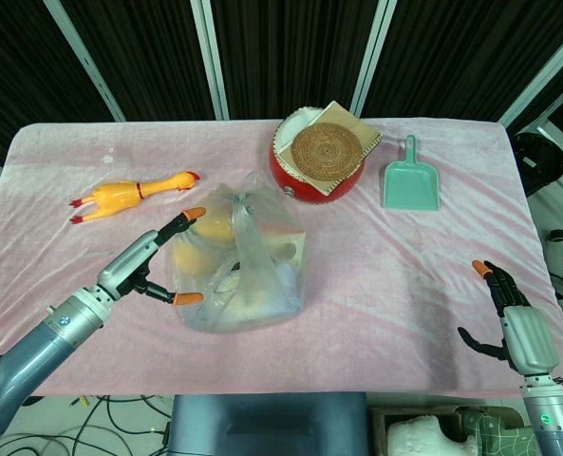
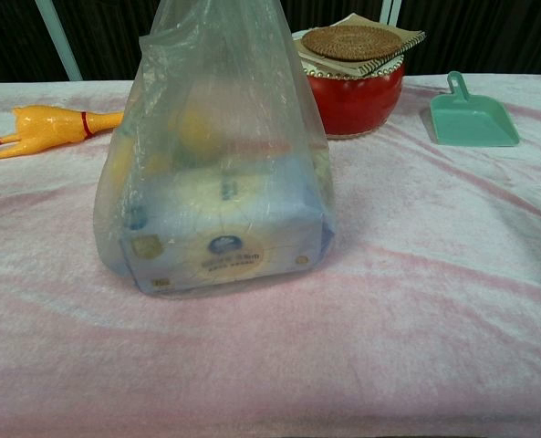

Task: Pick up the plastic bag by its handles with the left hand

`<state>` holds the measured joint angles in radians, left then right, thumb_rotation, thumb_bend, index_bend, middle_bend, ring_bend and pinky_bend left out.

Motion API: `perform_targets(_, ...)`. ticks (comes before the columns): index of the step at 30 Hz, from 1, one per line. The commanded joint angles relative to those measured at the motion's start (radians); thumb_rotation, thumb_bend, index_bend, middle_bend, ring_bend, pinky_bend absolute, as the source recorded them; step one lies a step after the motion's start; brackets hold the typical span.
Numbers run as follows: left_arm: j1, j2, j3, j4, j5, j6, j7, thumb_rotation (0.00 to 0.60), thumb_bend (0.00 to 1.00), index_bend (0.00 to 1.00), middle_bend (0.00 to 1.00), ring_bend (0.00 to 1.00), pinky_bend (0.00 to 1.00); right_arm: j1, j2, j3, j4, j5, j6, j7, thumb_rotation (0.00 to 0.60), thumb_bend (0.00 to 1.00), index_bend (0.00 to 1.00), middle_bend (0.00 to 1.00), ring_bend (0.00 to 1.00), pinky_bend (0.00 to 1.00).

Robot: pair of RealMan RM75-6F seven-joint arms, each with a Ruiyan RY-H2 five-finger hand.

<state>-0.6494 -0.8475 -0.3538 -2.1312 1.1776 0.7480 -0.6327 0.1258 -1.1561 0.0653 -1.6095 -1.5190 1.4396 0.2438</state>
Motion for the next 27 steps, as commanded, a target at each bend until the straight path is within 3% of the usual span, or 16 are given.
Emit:
perform_targets(1, -0.002, 0.0, 0.003, 0.003, -0.002, -0.003, 0.003, 0.6, 0.13, 0.0, 0.01, 0.0, 0.06, 0.0, 0.0, 0.0, 0.0, 0.0, 0.0, 0.0, 0.6, 0.19, 0.0, 0.0, 0.0, 0.18)
perform_targets(27, -0.053, -0.028, 0.001, 0.01, -0.038, -0.029, 0.023, 0.6, 0.12, 0.0, 0.01, 0.0, 0.06, -0.001, 0.002, 0.001, -0.001, 0.002, 0.001, 0.003, 0.6, 0.19, 0.0, 0.0, 0.0, 0.18)
